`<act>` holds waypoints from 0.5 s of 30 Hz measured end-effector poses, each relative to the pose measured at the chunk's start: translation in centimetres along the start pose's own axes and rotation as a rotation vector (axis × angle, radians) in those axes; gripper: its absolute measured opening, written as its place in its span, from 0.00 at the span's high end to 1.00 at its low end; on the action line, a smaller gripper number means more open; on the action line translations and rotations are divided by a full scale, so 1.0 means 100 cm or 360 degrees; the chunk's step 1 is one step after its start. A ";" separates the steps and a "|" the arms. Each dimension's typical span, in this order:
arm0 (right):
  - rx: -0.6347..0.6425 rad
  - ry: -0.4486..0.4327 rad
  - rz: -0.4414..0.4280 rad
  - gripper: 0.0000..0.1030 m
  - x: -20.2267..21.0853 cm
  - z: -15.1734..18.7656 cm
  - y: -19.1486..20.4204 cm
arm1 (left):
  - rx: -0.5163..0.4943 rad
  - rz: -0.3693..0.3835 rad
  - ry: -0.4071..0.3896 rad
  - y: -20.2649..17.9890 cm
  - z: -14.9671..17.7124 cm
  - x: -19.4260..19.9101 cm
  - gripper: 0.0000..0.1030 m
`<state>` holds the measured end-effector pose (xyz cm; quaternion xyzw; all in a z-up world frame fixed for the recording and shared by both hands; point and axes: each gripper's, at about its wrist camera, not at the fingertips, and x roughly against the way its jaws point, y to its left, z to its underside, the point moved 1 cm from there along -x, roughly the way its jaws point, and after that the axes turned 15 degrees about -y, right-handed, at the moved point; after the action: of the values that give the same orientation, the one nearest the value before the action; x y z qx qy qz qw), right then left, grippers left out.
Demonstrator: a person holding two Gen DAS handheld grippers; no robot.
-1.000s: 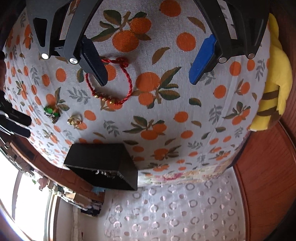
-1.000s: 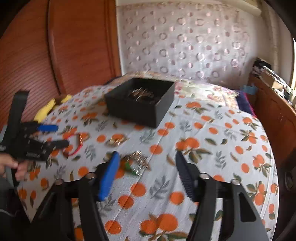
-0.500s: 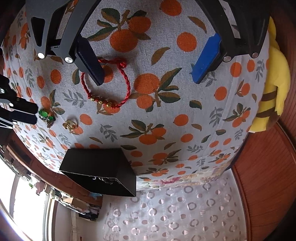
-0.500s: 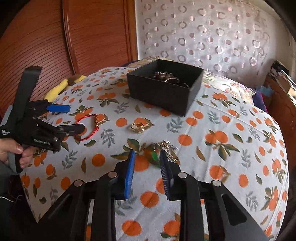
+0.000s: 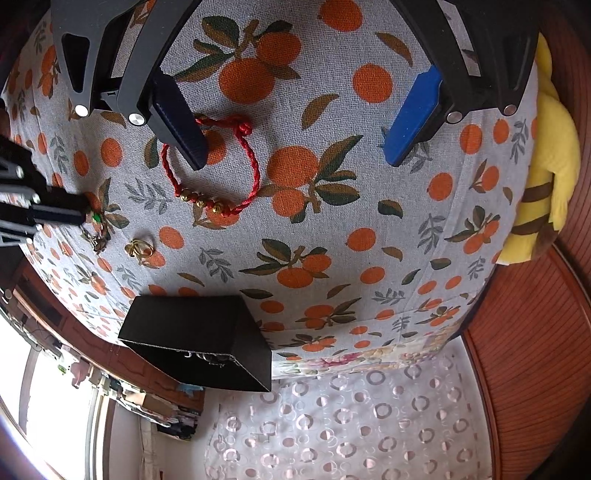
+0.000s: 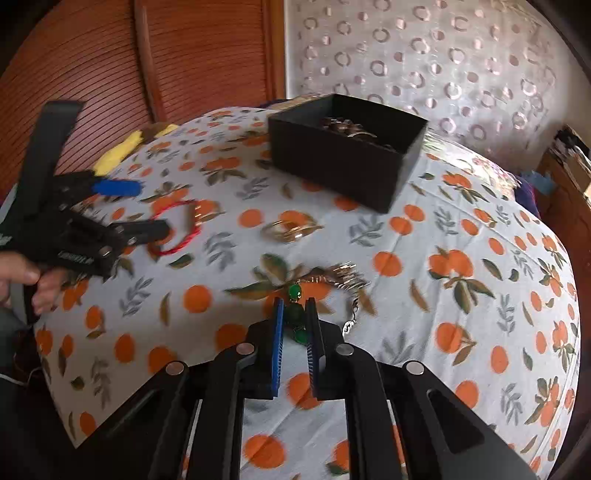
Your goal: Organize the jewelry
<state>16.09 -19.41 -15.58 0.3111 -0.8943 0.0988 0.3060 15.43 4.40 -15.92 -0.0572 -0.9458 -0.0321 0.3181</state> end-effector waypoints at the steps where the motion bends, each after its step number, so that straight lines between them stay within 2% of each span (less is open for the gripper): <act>1: 0.0008 -0.0003 -0.0005 0.87 0.001 0.001 0.003 | 0.0001 0.0000 0.0000 0.000 0.000 0.000 0.10; 8: 0.0022 -0.0035 0.0002 0.87 0.003 0.004 0.008 | 0.0002 0.0001 -0.0005 0.000 0.000 0.000 0.11; 11: 0.0041 -0.0035 0.0019 0.87 0.004 0.005 0.009 | -0.0020 0.0024 -0.0021 -0.003 -0.001 0.001 0.21; 13: 0.0055 -0.0036 0.0033 0.87 0.004 0.005 0.010 | -0.0020 0.0041 -0.0037 -0.004 -0.001 0.003 0.35; 14: 0.0060 -0.0037 0.0037 0.87 0.005 0.005 0.010 | -0.0022 0.0045 -0.0047 -0.004 -0.002 0.004 0.38; 15: 0.0063 -0.0037 0.0040 0.87 0.005 0.005 0.011 | -0.0023 0.0053 -0.0055 -0.004 -0.002 0.005 0.47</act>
<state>14.91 -18.96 -15.67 0.3070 -0.8995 0.1168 0.2881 15.10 4.00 -15.45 -0.0758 -0.9498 -0.0327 0.3017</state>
